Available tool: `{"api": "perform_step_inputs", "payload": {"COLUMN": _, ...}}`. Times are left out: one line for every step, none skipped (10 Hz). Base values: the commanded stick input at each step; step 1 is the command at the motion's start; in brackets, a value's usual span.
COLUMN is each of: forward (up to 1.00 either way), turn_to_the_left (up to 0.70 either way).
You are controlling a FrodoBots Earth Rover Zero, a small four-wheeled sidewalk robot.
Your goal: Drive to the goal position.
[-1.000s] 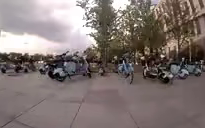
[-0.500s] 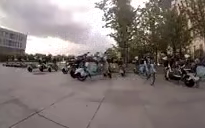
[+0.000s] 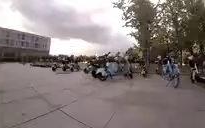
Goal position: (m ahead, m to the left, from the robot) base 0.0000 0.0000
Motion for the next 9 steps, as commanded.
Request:
{"api": "perform_step_inputs", "payload": {"forward": 0.00, "turn_to_the_left": 0.32}}
{"api": "perform_step_inputs", "payload": {"forward": 0.00, "turn_to_the_left": 0.21}}
{"api": "perform_step_inputs", "payload": {"forward": 0.00, "turn_to_the_left": 0.11}}
{"api": "perform_step_inputs", "payload": {"forward": 0.00, "turn_to_the_left": 0.01}}
{"api": "perform_step_inputs", "payload": {"forward": 0.19, "turn_to_the_left": 0.00}}
{"api": "perform_step_inputs", "payload": {"forward": 0.41, "turn_to_the_left": 0.00}}
{"api": "perform_step_inputs", "payload": {"forward": 0.45, "turn_to_the_left": 0.00}}
{"api": "perform_step_inputs", "payload": {"forward": 0.45, "turn_to_the_left": 0.00}}
{"api": "perform_step_inputs", "payload": {"forward": 0.45, "turn_to_the_left": 0.00}}
